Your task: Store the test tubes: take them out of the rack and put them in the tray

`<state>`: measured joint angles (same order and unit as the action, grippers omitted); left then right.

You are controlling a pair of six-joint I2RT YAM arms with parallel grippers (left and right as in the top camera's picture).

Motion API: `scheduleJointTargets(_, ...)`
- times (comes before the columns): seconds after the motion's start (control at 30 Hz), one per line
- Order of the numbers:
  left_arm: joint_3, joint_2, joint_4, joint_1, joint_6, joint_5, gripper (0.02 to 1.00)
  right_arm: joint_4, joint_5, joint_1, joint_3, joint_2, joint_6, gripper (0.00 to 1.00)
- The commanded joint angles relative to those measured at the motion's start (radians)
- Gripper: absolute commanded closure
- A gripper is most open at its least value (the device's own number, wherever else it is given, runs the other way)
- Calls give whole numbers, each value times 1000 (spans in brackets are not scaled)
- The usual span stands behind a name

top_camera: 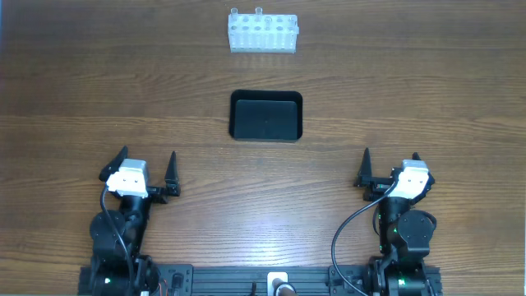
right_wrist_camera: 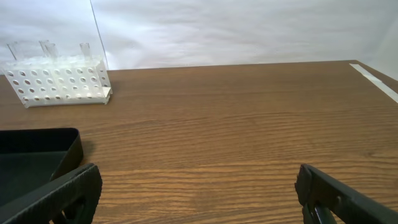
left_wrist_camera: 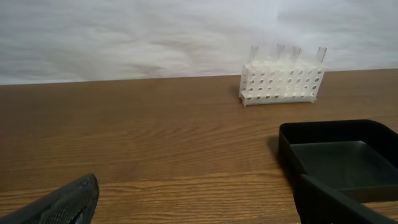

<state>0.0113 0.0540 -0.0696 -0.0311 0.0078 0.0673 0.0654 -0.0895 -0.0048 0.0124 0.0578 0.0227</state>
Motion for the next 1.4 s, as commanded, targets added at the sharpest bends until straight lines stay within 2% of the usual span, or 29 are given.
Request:
scheduleJointTargets(0.03,-5,-4,-2,3,11,-12,18,-1,-13,5,-7,-5,-1,9)
scheduleJointTargets(0.23,-5,-4,44,3,9,-12,18,-1,-13,5,-7,-5,-1,7)
scheduleJointTargets(0.4,0,49,274,3,4,-12,18,-1,-13,5,-7,-5,-1,9)
scheduleJointTargets(0.67,218,500,544,3,3,11,18,-1,-13,5,-7,-5,-1,7)
scheduleJointTargets(0.9,572,978,552,-5,-51,48,18,-1,-13,5,-7,-5,-1,9)
scheduleJointTargets(1.07,824,1301,552,-65,-53,47,18,-1,-13,5,-7,-5,-1,7)
scheduleJointTargets(1.4,1255,1775,464,-179,-73,-2,18,-1,-13,5,-7,-5,-1,9)
